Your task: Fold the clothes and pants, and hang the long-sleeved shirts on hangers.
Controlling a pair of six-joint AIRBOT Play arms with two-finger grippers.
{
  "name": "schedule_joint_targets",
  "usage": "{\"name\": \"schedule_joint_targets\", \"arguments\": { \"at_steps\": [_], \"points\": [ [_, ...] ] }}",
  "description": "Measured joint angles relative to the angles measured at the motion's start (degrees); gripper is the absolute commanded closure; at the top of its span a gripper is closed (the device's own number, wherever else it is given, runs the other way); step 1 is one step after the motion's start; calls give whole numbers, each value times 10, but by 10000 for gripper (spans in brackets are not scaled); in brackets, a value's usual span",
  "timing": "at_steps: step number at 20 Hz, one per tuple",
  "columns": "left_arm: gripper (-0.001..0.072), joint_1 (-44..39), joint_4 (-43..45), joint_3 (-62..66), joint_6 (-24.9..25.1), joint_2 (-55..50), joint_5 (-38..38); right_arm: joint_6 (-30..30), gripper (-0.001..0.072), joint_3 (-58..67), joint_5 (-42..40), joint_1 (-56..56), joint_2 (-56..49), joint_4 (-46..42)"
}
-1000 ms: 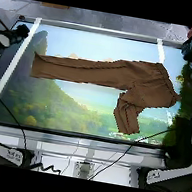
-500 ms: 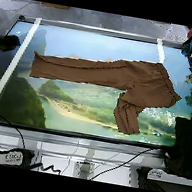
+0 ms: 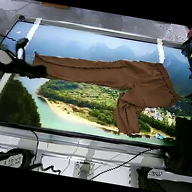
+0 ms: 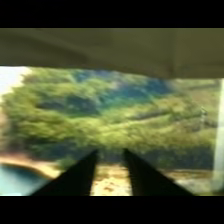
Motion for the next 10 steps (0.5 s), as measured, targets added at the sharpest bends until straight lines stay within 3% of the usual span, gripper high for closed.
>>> {"name": "schedule_joint_targets", "arguments": {
  "at_steps": [4,9,10],
  "points": [
    [9,-68,-21,-17,10,-25,12,54,179,-4,-34,20,-57,10],
    [9,-161,-52,-22,13,-45,29,125,176,-5,-110,26,-98,-46],
    [9,-180,-63,-22,13,-50,32,136,138,-5,-126,27,-104,-56]
  ]
}}
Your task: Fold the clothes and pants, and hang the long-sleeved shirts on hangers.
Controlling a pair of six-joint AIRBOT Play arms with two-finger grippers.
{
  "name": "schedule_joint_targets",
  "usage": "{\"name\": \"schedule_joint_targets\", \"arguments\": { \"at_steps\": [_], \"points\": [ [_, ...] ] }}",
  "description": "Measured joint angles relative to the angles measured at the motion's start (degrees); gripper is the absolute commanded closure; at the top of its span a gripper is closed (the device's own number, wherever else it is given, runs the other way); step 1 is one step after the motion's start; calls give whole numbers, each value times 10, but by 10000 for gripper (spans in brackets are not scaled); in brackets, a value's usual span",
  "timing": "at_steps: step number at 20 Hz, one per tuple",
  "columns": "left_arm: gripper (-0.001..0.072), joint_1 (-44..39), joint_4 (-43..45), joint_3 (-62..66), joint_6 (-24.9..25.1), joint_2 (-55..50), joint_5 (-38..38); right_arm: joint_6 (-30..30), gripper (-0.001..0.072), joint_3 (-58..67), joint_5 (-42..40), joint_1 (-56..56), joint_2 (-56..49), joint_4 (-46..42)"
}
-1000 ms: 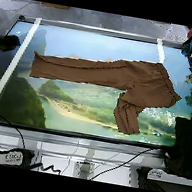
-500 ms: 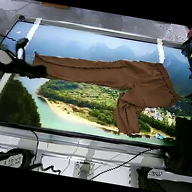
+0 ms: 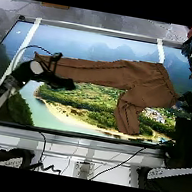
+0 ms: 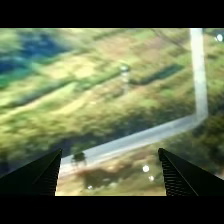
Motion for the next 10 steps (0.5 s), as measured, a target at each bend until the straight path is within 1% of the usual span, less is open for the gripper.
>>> {"name": "schedule_joint_targets", "arguments": {
  "at_steps": [1,3,6,9,10],
  "points": [
    [9,-19,-12,0,1,-7,1,8,107,0,-13,0,-6,-3],
    [9,-55,-38,-1,1,-23,3,18,108,0,-37,1,-21,-4],
    [9,-108,-68,-1,1,-54,8,24,119,0,-68,1,-42,24],
    [9,-146,-94,-1,1,-83,22,24,119,0,-94,2,-57,47],
    [9,-156,-107,-1,1,-92,25,24,130,0,-102,2,-59,51]
  ]
}}
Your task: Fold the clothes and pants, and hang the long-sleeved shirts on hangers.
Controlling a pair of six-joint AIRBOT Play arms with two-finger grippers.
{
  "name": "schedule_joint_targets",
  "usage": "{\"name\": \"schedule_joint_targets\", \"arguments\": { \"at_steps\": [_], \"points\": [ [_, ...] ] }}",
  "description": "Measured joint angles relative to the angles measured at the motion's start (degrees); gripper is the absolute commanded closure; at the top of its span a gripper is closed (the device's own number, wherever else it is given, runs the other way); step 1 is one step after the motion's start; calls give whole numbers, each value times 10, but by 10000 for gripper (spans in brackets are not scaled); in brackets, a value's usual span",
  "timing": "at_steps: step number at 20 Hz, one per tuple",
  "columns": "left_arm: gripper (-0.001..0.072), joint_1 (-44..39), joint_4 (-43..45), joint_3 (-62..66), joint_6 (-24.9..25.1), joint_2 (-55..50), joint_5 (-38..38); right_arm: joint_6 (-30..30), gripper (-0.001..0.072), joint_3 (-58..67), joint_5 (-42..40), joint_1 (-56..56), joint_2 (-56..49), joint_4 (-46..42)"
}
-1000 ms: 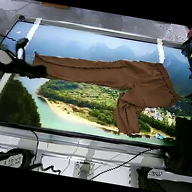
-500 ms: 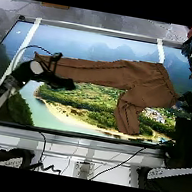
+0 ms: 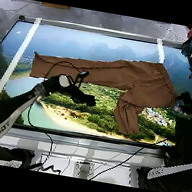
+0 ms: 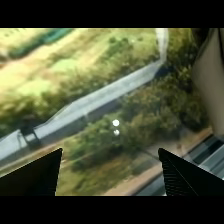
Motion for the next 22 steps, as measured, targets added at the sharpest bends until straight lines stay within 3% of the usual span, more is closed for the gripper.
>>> {"name": "schedule_joint_targets", "arguments": {
  "at_steps": [3,4,5,6,11,12,13,14,18,20,22],
  "points": [
    [9,-25,-52,0,0,-28,7,-5,353,0,-19,7,-5,5],
    [9,-33,-70,0,0,-38,7,-7,463,0,-24,12,-7,5],
    [9,-42,-90,0,0,-47,9,-8,636,0,-35,17,-7,7],
    [9,-50,-109,0,1,-56,10,-10,684,0,-44,23,-7,8],
    [10,-93,-228,0,68,-90,42,-23,684,0,-73,45,-7,9],
    [53,-101,-247,1,80,-93,58,-24,684,0,-76,47,-6,9],
    [170,-110,-261,1,91,-97,77,-25,685,0,-77,49,-5,9],
    [243,-119,-271,1,101,-101,98,-26,684,0,-78,50,-4,9],
    [252,-157,-293,5,116,-111,161,-28,684,0,-81,52,3,10],
    [365,-172,-298,17,120,-116,178,-29,684,-1,-80,52,7,10],
    [365,-184,-300,35,121,-123,192,-29,684,0,-78,52,12,10]
  ]
}}
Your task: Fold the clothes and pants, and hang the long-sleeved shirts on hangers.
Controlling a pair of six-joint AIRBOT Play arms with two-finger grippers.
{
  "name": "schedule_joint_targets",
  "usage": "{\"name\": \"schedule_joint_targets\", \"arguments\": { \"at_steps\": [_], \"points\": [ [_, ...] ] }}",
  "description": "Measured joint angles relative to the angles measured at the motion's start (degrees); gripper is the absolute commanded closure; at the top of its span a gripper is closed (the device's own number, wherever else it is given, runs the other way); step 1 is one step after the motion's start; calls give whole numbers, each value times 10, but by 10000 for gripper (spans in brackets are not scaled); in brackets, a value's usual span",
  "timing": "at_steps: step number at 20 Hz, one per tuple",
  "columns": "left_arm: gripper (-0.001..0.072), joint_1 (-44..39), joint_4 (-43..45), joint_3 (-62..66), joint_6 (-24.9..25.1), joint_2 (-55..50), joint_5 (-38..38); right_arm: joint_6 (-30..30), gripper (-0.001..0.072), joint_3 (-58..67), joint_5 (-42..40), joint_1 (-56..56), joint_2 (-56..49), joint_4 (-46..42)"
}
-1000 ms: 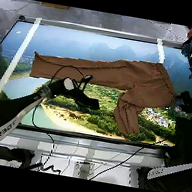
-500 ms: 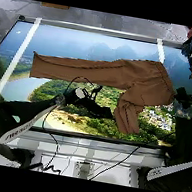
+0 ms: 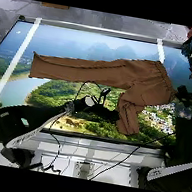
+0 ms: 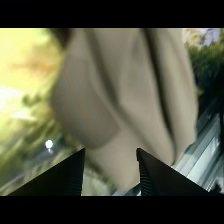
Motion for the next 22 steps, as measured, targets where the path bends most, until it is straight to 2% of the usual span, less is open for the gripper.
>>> {"name": "schedule_joint_targets", "arguments": {
  "at_steps": [1,2,3,8,12,14,17,22],
  "points": [
    [369,-4,0,10,1,-6,5,0,684,0,1,0,2,0],
    [508,-7,0,20,1,-12,9,0,684,0,2,0,5,0],
    [686,-9,0,30,1,-20,13,0,684,0,2,0,8,0],
    [696,-5,13,76,3,-38,14,0,684,0,5,0,22,-2],
    [696,34,83,109,3,-21,-28,-1,684,0,7,0,33,-3],
    [696,75,129,117,3,10,-66,-8,685,0,10,0,42,-4],
    [696,162,191,123,-2,83,-123,-50,685,0,17,0,65,-10],
    [696,322,296,126,-56,232,-189,-84,684,0,29,0,122,-46]
  ]
}}
